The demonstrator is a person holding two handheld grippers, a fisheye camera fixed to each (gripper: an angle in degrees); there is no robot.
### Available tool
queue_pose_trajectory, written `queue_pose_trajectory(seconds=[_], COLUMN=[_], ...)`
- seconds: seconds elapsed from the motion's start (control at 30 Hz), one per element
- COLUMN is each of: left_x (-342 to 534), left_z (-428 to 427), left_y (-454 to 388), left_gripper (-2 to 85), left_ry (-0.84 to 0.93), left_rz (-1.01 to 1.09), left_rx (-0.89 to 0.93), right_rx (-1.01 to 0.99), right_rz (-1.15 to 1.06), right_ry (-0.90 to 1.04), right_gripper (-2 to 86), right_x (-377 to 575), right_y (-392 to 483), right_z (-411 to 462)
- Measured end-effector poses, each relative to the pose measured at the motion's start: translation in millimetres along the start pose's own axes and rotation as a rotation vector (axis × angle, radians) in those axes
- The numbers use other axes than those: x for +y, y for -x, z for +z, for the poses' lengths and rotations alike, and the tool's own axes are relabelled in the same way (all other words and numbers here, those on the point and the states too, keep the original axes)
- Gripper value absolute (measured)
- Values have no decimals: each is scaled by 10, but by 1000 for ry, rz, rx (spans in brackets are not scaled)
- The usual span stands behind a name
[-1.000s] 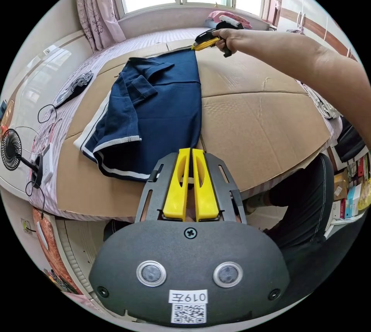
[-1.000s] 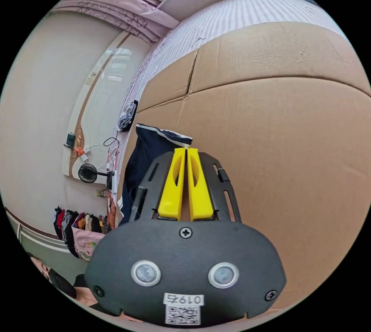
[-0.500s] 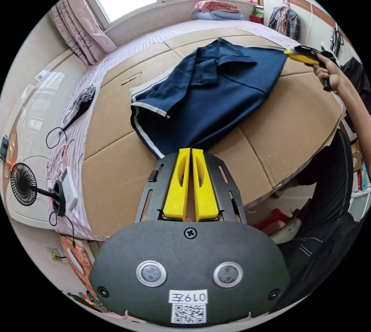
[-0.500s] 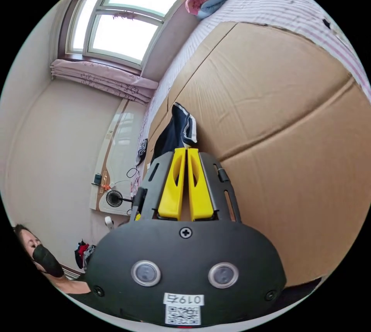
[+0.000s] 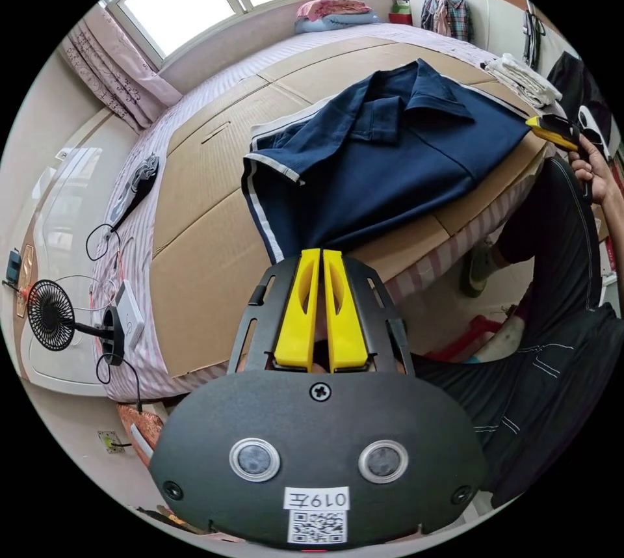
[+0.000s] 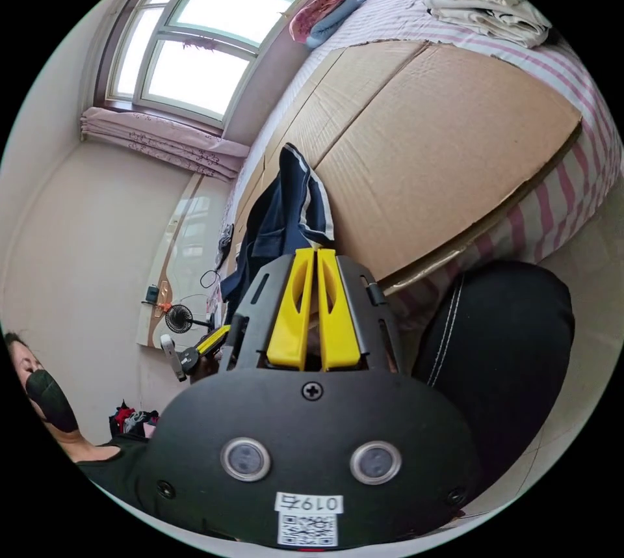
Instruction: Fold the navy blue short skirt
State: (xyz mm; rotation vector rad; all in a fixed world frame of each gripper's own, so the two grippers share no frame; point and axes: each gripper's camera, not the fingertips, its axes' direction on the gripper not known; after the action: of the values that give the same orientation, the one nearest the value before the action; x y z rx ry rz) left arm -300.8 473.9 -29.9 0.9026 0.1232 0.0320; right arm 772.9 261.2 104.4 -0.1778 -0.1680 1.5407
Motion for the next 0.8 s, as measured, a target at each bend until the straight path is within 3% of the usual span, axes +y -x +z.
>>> queue_pose_trajectory(seconds=[0.3, 0.5, 0.57, 0.7, 0.8], left_x=[870, 1494, 1526, 1621, 1835], left_z=[313, 428, 655, 1381, 1355], left_y=[-53, 422, 494, 504, 464], left_gripper=[11, 13, 13, 14, 19], left_ry=[-51, -251, -254, -63, -165], left_rz=[47, -217, -247, -279, -313], left_rx=[74, 200, 216, 150, 137], right_rx=[59, 173, 203, 140, 179], right_rz=[-89, -512, -635, -766, -915], right_ry=[11, -99, -108, -73, -83], right_gripper=[37, 11, 9, 12, 22], right_x=[939, 1721, 2009, 2406, 2751], right_y=[-342, 65, 257, 351, 374], right_z=[33, 7, 232, 541, 765])
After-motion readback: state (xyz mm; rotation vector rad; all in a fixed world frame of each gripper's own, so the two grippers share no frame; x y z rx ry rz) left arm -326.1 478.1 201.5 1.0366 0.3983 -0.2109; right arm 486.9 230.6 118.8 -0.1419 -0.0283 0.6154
